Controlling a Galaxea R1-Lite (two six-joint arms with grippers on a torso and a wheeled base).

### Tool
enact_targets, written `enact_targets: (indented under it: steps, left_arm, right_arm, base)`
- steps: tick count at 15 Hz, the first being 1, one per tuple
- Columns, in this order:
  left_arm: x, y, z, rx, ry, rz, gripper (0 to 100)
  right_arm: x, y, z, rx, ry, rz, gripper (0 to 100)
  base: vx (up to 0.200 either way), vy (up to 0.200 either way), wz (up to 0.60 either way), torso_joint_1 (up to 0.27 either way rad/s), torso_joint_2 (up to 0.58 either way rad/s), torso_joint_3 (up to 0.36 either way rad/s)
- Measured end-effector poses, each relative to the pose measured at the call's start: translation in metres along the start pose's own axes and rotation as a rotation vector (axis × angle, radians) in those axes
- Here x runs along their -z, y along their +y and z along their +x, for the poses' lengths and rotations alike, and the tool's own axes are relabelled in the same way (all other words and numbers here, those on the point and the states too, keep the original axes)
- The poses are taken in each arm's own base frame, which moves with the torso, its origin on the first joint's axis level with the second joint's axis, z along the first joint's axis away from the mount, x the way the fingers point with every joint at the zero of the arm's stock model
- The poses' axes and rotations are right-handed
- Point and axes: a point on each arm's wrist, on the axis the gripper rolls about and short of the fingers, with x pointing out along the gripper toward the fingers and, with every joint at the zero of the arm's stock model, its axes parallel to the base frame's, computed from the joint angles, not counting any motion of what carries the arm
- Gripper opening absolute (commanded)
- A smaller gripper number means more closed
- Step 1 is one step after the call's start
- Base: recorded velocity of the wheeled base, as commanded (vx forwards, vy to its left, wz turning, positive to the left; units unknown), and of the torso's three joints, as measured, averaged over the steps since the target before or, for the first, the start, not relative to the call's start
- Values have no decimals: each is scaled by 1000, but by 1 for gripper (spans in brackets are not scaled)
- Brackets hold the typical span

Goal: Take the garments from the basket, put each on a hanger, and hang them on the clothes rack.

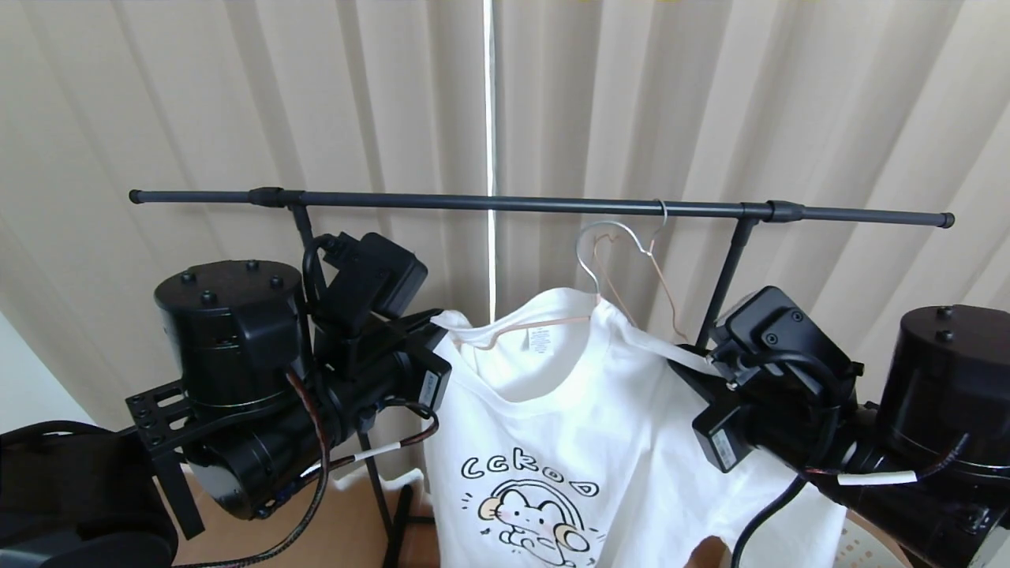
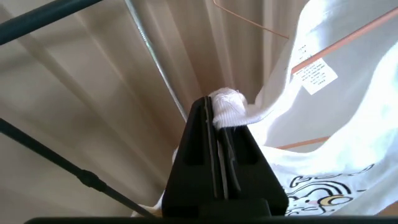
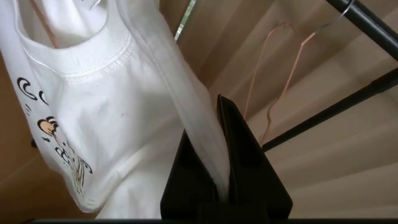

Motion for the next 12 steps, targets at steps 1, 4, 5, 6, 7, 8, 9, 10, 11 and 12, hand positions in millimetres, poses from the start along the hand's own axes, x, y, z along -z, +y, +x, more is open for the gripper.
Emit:
enact_targets:
  steps: [1,4,5,6,7,8,9,10,11,12]
  left_arm:
    - [-2,1,0,-12,-3,6,0]
    - [-5,-2,1,-18,-12,27,0]
    - [-6,-3,0,-13,-15,33,0]
    - [-7,-4,0,-11,-19,34,0]
    - [-8,-5,0,-7,-21,35,0]
    - [-9,-6,0,-15,-20,38,0]
    - [-9,-4,1,-49,-13,49,0]
    - [-9,-1,3,-80,-6,60,0]
    - [-7,3,5,-102,2,65,0]
    - [-6,5,6,-111,7,65,0]
  right_arm:
    - [-1,-3,-2,23,-1,-6,0]
    - [-1,-5,-3,56,4,-6,0]
    - [-1,-5,-1,87,17,-7,0]
    - [0,-4,0,108,31,-11,0]
    - [2,-3,2,122,44,-18,0]
    - [4,-1,3,127,60,-46,0]
    - [9,1,2,123,81,-96,0]
    - [12,2,1,118,90,-121,0]
    - [12,2,0,119,87,-124,0]
    - [10,1,0,122,75,-118,0]
  base:
    - [0,0,0,0,0,0]
    - [0,0,0,0,0,0]
    - [0,0,0,0,0,0]
    - [0,0,0,0,0,0]
    - [0,0,0,0,0,0]
    - [0,0,0,0,0,0]
    - [0,0,0,0,0,0]
    - [0,0,0,0,0,0]
    - [0,0,0,0,0,0]
    - [0,0,0,0,0,0]
